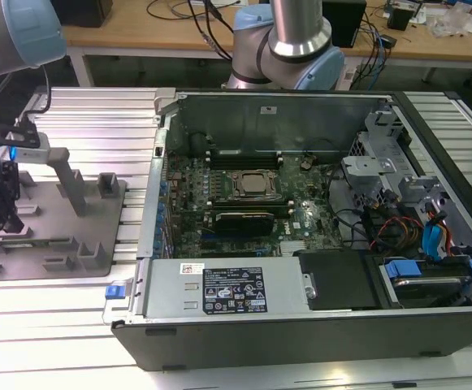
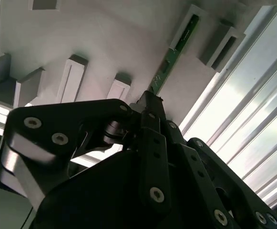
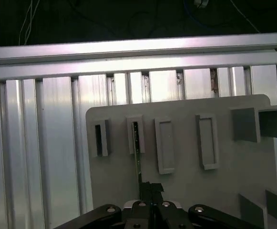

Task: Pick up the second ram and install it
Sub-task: 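Pick up the second ram and move it above second insertion slot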

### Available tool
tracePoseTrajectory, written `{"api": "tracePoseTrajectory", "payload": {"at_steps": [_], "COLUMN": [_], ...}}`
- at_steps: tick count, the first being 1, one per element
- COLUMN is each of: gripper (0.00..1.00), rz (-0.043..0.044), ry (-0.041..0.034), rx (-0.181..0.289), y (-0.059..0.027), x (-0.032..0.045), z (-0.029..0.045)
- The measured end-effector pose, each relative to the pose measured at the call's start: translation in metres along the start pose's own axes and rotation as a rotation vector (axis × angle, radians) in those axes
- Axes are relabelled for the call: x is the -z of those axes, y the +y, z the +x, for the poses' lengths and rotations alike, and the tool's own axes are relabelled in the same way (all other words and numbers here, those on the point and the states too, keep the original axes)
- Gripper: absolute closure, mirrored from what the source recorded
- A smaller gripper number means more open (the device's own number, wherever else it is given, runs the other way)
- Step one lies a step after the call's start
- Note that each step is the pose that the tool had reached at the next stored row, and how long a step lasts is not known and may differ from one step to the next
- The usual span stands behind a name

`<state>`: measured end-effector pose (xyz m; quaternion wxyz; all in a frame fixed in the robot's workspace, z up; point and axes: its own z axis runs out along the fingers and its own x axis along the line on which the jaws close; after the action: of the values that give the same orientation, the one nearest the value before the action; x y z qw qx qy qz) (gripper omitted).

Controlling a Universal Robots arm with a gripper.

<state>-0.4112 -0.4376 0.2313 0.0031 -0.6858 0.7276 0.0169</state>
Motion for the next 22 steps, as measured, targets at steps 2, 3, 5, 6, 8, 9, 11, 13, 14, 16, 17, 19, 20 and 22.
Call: {"api": "tracePoseTrajectory", "payload": {"at_steps": [2, 3, 5, 6, 8, 9, 11, 13, 14, 16, 17, 19, 20, 22], "gripper": [0.92, 0.92, 0.92, 0.92, 0.92, 0.91, 0.79, 0.79, 0.72, 0.72, 0.72, 0.72, 0.72, 0.72], "rz": [-0.0003, -0.0003, -0.0003, -0.0003, -0.0004, -0.0004, -0.0004, -0.0004, -0.0004, -0.0011, -0.0012, -0.0014, -0.0016, -0.0016], "ry": [0.0002, 0.0002, 0.0003, 0.0002, 0.0003, 0.0002, 0.0002, 0.0009, 0.0020, 0.0068, 0.0071, 0.0073, 0.0074, 0.0074], "rx": [0.006, 0.008, 0.010, 0.010, 0.010, 0.010, 0.010, 0.010, 0.014, 0.051, 0.057, 0.063, 0.064, 0.067], "y": [0.0001, 0.0001, 0.0001, 0.0001, 0.0001, 0.0001, 0.0001, 0.0001, 0.0000, 0.0000, 0.0000, 0.0005, 0.0008, 0.0024], "x": [-0.0008, -0.0011, -0.0017, -0.0017, -0.0016, -0.0016, -0.0016, -0.0018, -0.0022, -0.0049, -0.0065, -0.0106, -0.0115, -0.0160], "z": [0.0032, 0.0045, 0.0062, 0.0062, 0.0064, 0.0064, 0.0065, 0.0067, 0.0067, 0.0067, 0.0068, 0.0068, 0.0068, 0.0070]}}
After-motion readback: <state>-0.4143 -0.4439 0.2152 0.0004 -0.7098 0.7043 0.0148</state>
